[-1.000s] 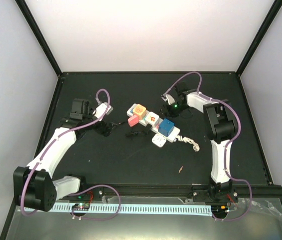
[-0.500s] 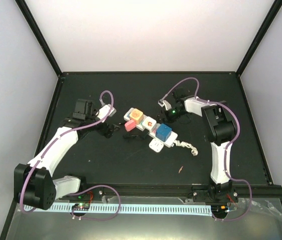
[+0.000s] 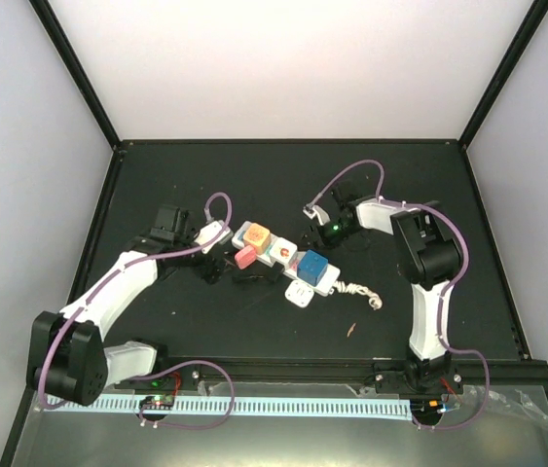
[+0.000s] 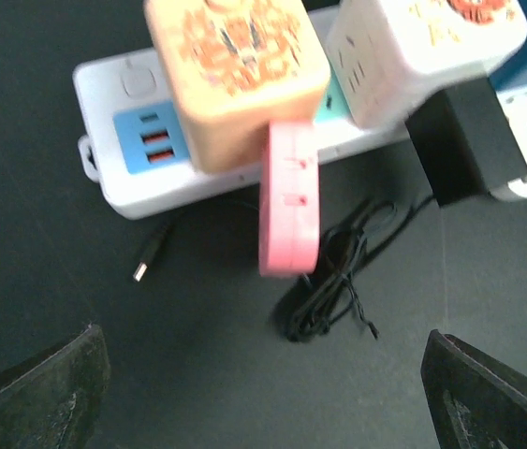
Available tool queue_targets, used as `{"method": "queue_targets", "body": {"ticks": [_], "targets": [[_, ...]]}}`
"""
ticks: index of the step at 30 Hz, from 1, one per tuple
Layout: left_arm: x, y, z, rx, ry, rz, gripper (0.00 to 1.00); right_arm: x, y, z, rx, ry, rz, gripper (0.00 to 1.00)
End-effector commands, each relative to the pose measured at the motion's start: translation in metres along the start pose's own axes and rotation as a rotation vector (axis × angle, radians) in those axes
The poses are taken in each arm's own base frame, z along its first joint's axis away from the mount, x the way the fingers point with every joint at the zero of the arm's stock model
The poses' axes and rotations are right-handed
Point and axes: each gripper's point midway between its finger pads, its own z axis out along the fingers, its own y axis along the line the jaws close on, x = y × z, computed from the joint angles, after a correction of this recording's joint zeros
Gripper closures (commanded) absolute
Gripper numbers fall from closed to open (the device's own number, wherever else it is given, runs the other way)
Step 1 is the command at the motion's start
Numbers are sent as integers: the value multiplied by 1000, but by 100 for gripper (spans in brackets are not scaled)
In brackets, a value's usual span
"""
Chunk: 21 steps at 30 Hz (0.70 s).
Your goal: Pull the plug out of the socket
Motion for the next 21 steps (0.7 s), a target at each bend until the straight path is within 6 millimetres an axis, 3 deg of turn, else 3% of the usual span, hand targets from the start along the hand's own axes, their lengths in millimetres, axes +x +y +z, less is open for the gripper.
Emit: {"method": "queue_targets", "body": {"ticks": [1,7,15,21], "targets": [[10,-10,-2,-4,0,86,8,-2,-7,-21,33,-21,29,47],[-1,-5,11,-22,8,70,17,-20,-4,-52,52,-113,-18,46],[-4,-2,45,-31,92,70,29,13,-10,-49,75,-39,-1,46],[-17,12,53,-85,80,39,52,36,-13,-35,15,25,70,47]]}}
